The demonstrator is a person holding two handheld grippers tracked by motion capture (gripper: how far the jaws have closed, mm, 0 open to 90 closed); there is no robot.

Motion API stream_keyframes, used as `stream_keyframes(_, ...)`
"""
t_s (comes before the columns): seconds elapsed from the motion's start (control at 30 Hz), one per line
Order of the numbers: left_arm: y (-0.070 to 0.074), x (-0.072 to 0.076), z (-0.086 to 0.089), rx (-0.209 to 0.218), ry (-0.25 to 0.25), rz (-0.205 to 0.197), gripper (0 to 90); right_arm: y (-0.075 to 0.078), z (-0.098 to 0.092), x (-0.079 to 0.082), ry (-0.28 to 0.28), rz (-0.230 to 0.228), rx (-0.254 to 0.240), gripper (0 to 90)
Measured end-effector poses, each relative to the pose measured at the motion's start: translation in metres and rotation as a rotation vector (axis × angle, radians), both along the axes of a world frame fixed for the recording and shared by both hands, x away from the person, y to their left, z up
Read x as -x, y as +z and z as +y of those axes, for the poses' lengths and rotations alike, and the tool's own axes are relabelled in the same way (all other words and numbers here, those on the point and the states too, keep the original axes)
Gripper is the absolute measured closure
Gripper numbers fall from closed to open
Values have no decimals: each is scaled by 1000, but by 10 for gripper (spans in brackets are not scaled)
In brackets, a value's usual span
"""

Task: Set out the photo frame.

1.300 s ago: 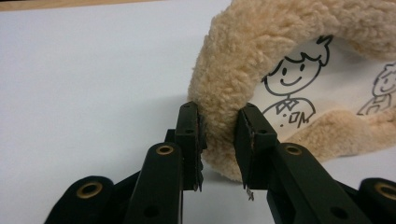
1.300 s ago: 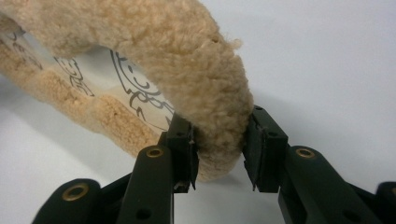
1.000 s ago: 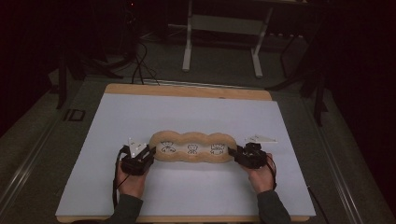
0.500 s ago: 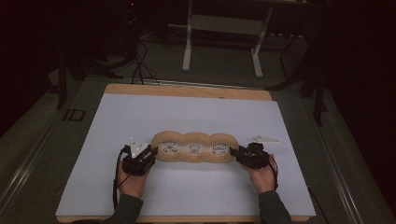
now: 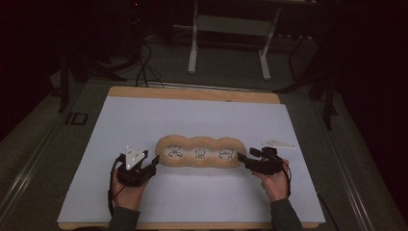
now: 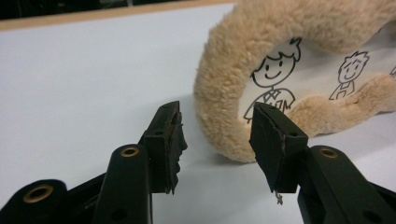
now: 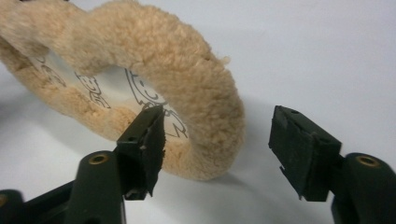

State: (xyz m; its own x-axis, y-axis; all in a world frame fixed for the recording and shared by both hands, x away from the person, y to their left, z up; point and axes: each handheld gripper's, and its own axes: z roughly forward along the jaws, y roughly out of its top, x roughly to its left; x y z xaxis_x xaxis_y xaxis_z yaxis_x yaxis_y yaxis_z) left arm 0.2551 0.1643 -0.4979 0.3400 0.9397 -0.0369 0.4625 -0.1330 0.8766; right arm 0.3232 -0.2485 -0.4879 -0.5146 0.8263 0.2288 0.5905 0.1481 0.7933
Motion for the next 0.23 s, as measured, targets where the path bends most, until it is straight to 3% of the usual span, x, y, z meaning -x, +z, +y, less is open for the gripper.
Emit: stream_keyframes(0.23, 8, 2, 26, 28, 61, -24, 517, 8, -19, 3, -3, 7, -6, 320)
